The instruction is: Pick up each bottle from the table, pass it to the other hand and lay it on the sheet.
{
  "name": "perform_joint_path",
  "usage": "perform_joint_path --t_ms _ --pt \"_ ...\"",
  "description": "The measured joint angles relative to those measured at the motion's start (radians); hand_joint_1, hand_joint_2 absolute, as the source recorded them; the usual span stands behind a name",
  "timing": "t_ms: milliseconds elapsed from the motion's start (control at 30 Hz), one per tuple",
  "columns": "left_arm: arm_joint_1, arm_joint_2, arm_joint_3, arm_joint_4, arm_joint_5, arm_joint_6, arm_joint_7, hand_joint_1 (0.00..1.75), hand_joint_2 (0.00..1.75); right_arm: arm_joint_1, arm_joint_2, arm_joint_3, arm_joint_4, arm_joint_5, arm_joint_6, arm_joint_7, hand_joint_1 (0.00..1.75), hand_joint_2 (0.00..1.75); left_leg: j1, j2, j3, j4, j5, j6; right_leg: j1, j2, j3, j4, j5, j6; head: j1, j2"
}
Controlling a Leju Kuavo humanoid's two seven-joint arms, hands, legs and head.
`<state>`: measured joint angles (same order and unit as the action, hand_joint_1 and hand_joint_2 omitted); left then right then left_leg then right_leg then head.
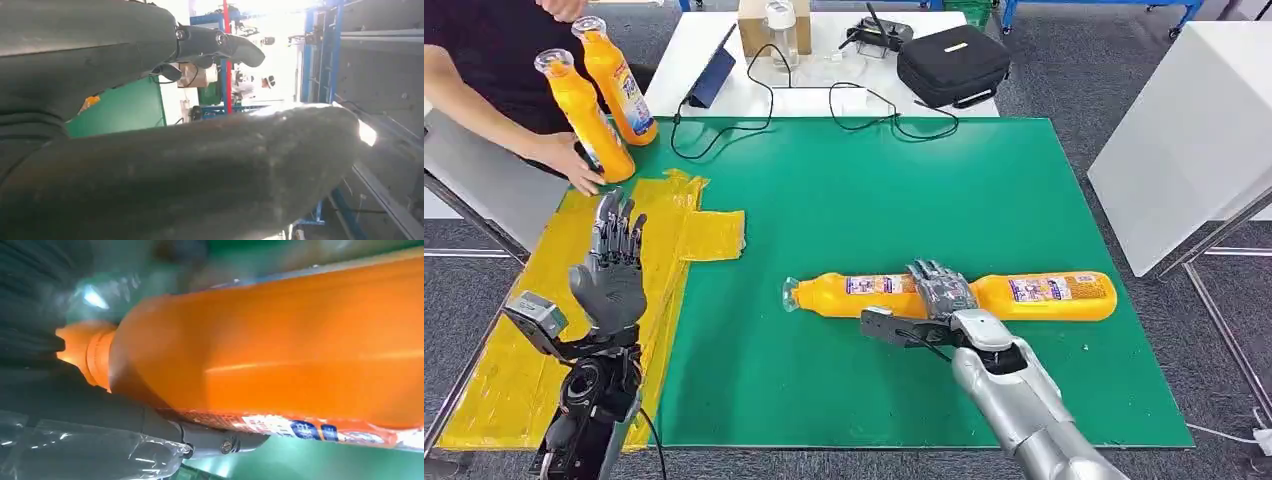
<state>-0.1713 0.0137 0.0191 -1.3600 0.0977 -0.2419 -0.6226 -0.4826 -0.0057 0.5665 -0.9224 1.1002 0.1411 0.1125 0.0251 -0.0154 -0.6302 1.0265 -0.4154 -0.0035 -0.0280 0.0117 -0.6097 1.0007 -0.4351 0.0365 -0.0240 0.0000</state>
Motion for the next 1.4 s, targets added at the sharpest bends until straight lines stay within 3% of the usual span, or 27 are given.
perform_joint_path --t_ms 367,733,1267,1300,1400 --pt "0.002 0.0 0.001 -0.018 0.013 0.0 0.0 0.0 0.0 -0.073 0.025 0.054 0.124 -0.026 -0.024 -0.036 1.75 1.75 0.001 0.007 0.01 0.0 -0.002 -0.002 0.001 0.007 0.007 0.0 0.0 -0.001 0.0 0.0" --pt "0.025 -0.002 0.002 -0.034 0.036 -0.019 0.03 0.0 0.0 -0.075 0.046 0.061 0.157 -0.066 -0.086 -0.043 1.75 1.75 0.003 0.013 0.015 0.0 -0.005 -0.004 0.003 0.015 0.01 0.0 0.001 -0.001 0.0 0.0" --pt "0.031 -0.003 0.002 -0.042 0.037 -0.02 0.036 0.0 0.0 -0.076 0.048 0.058 0.163 -0.068 -0.09 -0.045 1.75 1.75 0.005 0.013 0.015 0.0 -0.005 -0.005 0.005 0.015 0.01 0.0 0.001 -0.002 0.0 0.0" --pt "0.032 -0.003 0.002 -0.042 0.039 -0.02 0.036 0.0 1.75 -0.075 0.048 0.058 0.163 -0.072 -0.095 -0.047 1.75 1.75 0.005 0.013 0.015 0.0 -0.005 -0.005 0.005 0.015 0.01 0.0 0.001 -0.002 0.0 0.0" --pt "0.04 -0.005 0.006 -0.046 0.064 -0.035 0.046 0.0 1.75 -0.051 0.053 0.044 0.153 -0.131 -0.168 -0.079 1.75 1.75 0.005 0.013 0.015 0.0 -0.005 -0.005 0.005 0.015 0.01 0.0 0.001 -0.002 0.0 0.0"
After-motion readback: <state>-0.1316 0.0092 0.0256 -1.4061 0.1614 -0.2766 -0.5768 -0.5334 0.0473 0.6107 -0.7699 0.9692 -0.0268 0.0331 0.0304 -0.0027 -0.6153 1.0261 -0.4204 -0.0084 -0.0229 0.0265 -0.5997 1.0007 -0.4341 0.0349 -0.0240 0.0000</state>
